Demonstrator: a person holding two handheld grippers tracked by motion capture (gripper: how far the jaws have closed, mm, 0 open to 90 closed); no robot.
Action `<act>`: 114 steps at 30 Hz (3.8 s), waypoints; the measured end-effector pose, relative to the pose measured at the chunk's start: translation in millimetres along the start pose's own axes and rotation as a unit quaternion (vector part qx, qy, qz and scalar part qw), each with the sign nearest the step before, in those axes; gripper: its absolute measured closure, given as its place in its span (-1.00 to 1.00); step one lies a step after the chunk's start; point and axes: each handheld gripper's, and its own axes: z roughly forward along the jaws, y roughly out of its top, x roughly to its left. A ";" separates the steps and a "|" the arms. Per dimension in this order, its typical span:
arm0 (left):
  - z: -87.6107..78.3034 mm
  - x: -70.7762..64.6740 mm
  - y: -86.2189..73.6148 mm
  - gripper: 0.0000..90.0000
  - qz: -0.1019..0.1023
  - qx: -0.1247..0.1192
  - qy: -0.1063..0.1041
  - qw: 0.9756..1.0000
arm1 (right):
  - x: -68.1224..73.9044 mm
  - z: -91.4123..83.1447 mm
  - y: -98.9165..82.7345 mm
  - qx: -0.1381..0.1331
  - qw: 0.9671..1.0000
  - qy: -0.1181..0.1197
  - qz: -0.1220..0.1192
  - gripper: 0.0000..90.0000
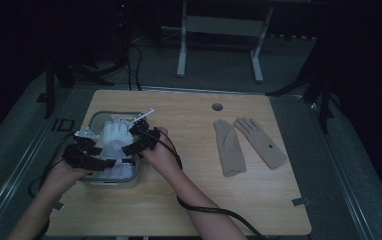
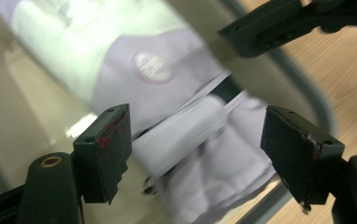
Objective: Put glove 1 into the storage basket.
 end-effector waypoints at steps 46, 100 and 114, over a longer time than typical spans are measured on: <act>88.4 -121.2 23.3 -0.71 0.064 -0.135 -0.114 0.982 | -92.8 -110.1 -103.3 -0.049 0.997 -0.061 0.018 -0.64; 140.8 -156.2 -7.3 -0.72 0.112 -0.194 -0.127 0.966 | -237.5 -110.4 -191.1 -0.049 0.982 -0.157 0.089 -0.05; 138.7 -154.3 -8.3 -0.72 0.110 -0.199 -0.121 0.966 | -231.0 -91.8 -194.6 -0.052 0.982 -0.149 0.103 0.67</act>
